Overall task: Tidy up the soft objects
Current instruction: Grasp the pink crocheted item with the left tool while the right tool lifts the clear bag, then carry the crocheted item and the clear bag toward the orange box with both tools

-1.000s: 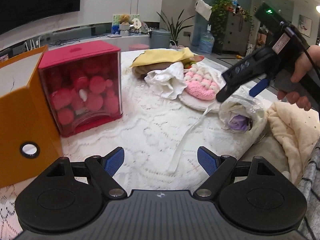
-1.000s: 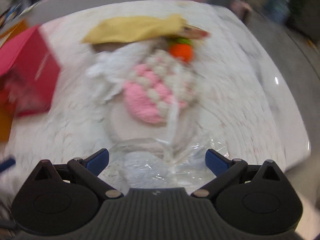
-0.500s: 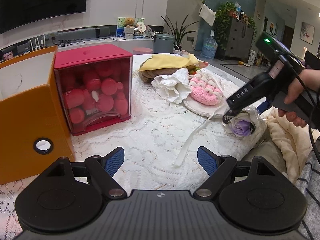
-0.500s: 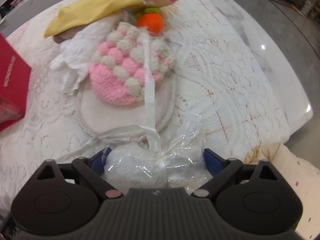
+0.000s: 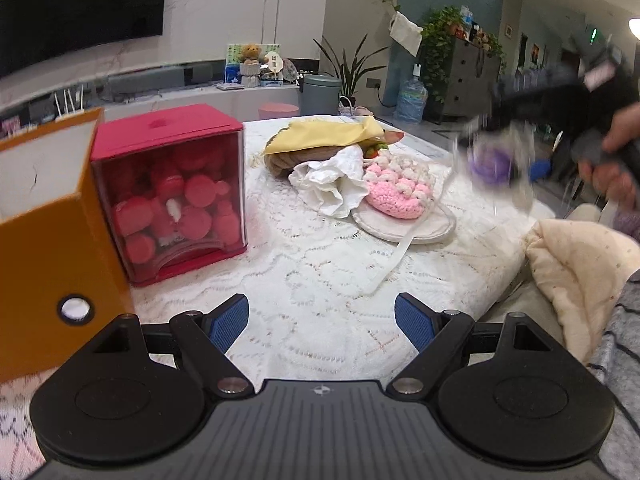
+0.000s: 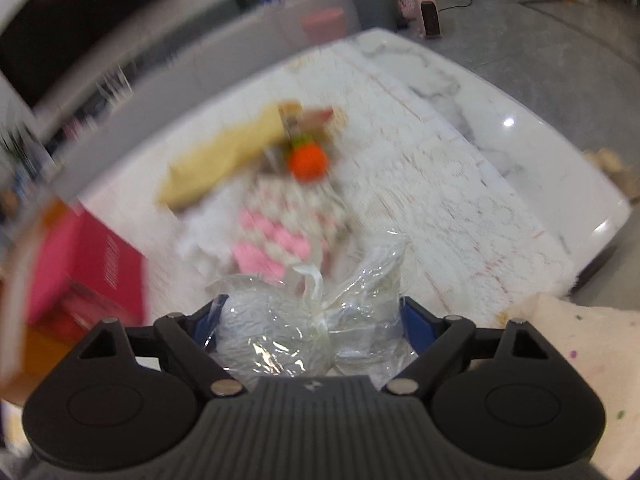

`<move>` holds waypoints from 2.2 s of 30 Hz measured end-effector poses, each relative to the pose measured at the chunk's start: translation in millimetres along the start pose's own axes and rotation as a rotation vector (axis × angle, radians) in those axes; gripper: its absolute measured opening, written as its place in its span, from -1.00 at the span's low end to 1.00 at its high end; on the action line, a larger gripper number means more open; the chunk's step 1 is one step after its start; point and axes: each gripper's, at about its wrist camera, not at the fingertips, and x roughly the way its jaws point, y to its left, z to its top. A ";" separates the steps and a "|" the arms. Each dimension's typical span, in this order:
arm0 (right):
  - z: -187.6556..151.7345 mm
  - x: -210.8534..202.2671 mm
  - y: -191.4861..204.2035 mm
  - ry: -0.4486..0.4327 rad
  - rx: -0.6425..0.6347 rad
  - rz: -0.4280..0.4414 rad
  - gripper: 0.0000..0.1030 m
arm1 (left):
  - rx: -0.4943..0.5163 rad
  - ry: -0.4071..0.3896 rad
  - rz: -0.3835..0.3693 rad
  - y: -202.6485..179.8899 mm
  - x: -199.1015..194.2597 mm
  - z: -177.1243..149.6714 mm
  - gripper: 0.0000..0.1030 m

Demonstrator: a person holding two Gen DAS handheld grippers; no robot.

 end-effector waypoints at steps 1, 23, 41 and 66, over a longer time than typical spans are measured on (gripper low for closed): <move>3.0 -4.9 -3.5 -0.032 0.036 0.035 0.69 | 0.024 -0.007 0.022 -5.2 4.0 1.7 0.89; 37.8 -38.4 -67.7 -0.327 0.260 0.053 0.70 | 0.199 -0.035 0.026 -109.0 179.3 67.6 0.89; 32.5 -35.2 -55.6 -0.282 0.133 0.084 0.69 | 0.147 -0.070 -0.015 -98.7 116.6 70.3 -0.29; -0.3 -6.0 44.7 -0.166 -0.186 0.154 0.69 | -0.084 -0.024 -0.012 19.0 -7.8 52.3 -0.29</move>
